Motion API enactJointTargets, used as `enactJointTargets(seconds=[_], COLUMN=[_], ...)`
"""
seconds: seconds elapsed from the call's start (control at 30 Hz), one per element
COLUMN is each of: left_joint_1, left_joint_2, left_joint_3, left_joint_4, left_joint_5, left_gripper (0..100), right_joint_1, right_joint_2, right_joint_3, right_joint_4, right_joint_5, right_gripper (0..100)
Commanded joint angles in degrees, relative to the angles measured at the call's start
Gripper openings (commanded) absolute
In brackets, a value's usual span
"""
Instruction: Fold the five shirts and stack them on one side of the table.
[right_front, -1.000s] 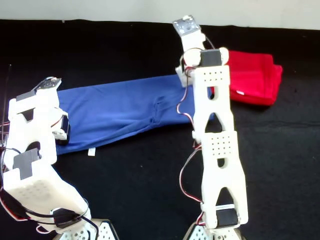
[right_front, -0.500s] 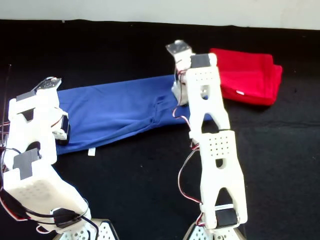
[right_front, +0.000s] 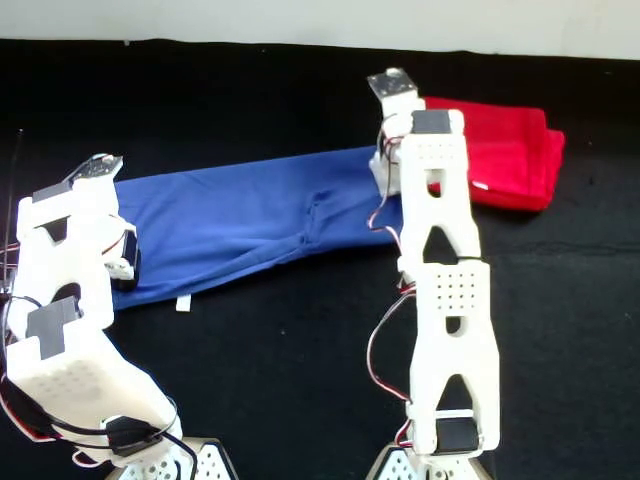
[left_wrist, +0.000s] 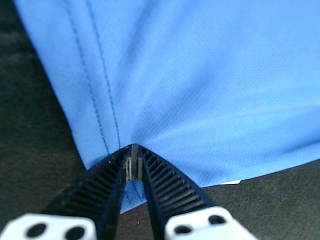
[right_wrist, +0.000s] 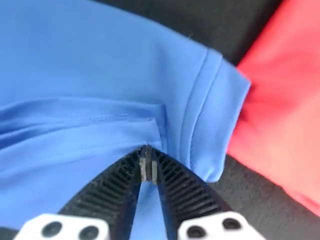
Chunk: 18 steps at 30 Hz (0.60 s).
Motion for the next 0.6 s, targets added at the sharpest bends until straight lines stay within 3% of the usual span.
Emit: enactJointTargets(seconds=[0.0,0.1,0.3,0.5,0.57], left_joint_1=[-0.04,-0.22,-2.77,-5.41,-5.32], left_joint_2=[0.04,-2.42,-17.36,-21.58,-19.12], left_joint_3=[0.04,-0.31,1.45,0.84,-1.19], left_joint_4=[2.9,4.66,6.24,5.98,3.87], left_joint_5=[0.44,0.44,0.44,0.53,0.79], left_gripper=[1,1,1,21,20], right_joint_1=[0.75,0.84,1.27,0.04,-0.84], right_joint_2=[-6.29,-7.78,-17.1,-39.52,-48.4], right_joint_3=[-7.52,-13.23,-10.15,15.96,26.68], right_joint_4=[5.41,9.1,9.1,9.01,8.92], right_joint_5=[-0.18,-0.26,-0.35,-0.18,-0.09], right_gripper=[0.6,0.6,0.6,0.6,0.6])
